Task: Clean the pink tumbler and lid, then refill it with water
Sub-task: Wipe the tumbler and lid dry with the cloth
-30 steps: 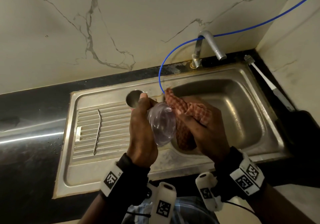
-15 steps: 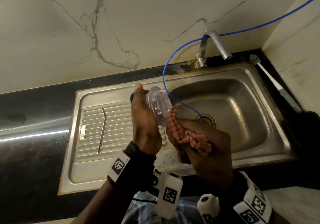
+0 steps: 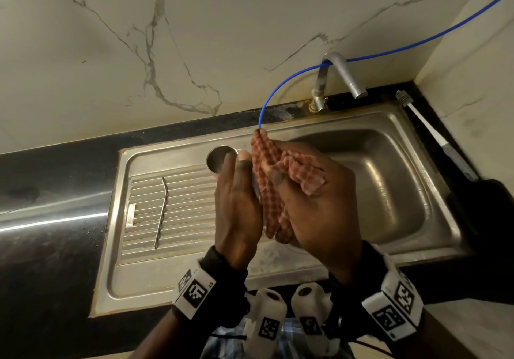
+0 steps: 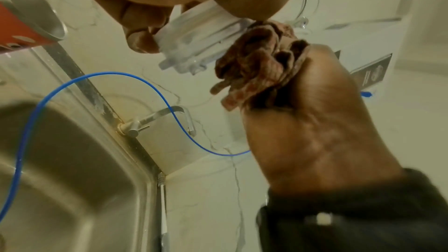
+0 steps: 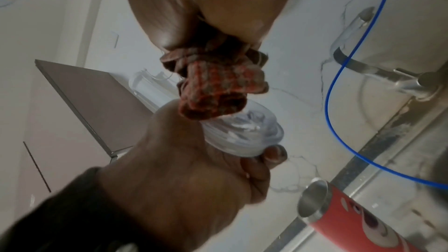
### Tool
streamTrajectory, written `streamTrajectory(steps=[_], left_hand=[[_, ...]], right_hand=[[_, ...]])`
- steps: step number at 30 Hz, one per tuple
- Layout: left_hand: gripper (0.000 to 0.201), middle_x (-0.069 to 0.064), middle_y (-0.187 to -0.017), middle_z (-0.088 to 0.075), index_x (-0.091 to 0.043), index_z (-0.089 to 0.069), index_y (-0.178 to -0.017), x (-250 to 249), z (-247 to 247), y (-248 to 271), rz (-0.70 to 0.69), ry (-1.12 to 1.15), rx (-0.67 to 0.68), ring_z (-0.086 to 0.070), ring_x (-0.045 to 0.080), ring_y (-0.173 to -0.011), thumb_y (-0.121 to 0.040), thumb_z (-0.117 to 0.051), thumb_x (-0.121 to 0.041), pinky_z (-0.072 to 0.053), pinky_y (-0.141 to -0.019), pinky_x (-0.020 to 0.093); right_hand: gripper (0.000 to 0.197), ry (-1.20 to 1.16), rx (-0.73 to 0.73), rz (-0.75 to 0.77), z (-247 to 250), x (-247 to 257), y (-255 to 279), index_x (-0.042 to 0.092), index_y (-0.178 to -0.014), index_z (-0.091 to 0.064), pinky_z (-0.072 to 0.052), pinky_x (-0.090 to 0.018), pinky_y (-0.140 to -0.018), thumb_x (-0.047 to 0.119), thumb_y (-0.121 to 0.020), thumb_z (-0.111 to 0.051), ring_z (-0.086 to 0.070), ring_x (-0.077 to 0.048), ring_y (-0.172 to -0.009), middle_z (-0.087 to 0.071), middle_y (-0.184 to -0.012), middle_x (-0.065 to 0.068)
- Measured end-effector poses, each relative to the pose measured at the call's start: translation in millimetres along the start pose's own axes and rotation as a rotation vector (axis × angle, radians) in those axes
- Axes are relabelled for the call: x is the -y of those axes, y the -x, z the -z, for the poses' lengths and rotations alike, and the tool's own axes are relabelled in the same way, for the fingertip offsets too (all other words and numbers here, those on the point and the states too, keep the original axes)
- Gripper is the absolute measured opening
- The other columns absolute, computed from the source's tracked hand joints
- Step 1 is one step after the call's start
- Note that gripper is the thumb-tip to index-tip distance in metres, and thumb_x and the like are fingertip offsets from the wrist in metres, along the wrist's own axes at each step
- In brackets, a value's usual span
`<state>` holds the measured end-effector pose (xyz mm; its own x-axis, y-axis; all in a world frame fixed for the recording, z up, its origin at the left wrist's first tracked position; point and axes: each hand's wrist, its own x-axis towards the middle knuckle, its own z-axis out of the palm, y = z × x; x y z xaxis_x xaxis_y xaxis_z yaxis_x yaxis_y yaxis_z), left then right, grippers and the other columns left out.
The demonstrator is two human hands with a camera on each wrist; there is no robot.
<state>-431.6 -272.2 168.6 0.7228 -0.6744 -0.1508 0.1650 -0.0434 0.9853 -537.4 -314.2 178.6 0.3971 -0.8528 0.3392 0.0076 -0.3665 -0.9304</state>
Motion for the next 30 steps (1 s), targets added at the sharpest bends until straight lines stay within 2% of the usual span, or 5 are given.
streamTrajectory(steps=[3, 7, 10, 18, 30], left_hand=[[0.04, 0.015, -0.083, -0.053, -0.014, -0.052, -0.084, -6, 2, -5, 0.071, 0.122, -0.003, -0.053, 0.033, -0.075, -0.105, -0.048, -0.048, -0.05, -0.07, 0.051], [0.061, 0.014, -0.106, -0.05, -0.015, -0.057, -0.104, -11, 10, -10, 0.276, 0.258, 0.037, -0.046, 0.032, -0.1, -0.074, -0.074, -0.065, -0.042, -0.09, 0.052], [0.053, 0.013, -0.106, -0.049, -0.021, -0.054, -0.119, -14, 10, -13, 0.331, 0.298, 0.036, -0.049, 0.031, -0.091, -0.083, -0.065, -0.057, -0.046, -0.083, 0.045], [0.032, 0.002, -0.07, -0.074, -0.003, -0.064, -0.094, -14, 9, 4, 0.202, 0.174, 0.137, -0.074, 0.013, -0.066, -0.113, -0.038, -0.001, -0.061, -0.06, 0.023], [0.069, 0.0, -0.062, -0.058, -0.022, -0.066, -0.054, -11, 0, 3, 0.341, 0.349, 0.165, -0.06, 0.012, -0.059, -0.114, -0.034, -0.037, -0.045, -0.064, 0.031]], right_hand=[[0.026, -0.165, 0.103, -0.003, -3, 3, 15, 0.008, -0.12, -0.072, -0.058, -0.024, -0.083, 0.009, -0.093, -0.069, -0.073, -0.007, -0.095, -0.073, -0.111, 0.004], [0.03, -0.168, 0.184, 0.098, -1, -14, 34, -0.005, -0.116, -0.072, -0.055, -0.041, -0.102, -0.017, -0.089, -0.071, -0.068, -0.02, -0.119, -0.067, -0.123, -0.01], [0.034, -0.265, 0.228, 0.11, 4, -23, 38, -0.018, -0.111, -0.065, -0.05, -0.017, -0.101, -0.034, -0.08, -0.062, -0.064, 0.003, -0.117, -0.066, -0.12, 0.0], [0.013, -0.053, 0.016, -0.125, 24, -39, 19, 0.011, -0.103, -0.07, -0.055, -0.034, -0.072, 0.001, -0.096, -0.068, -0.069, -0.015, -0.082, -0.072, -0.092, -0.002], [0.032, 0.075, 0.281, 0.279, 10, -11, 9, 0.004, -0.114, -0.076, -0.052, -0.044, -0.101, -0.009, -0.084, -0.077, -0.061, -0.027, -0.122, -0.065, -0.127, -0.008]])
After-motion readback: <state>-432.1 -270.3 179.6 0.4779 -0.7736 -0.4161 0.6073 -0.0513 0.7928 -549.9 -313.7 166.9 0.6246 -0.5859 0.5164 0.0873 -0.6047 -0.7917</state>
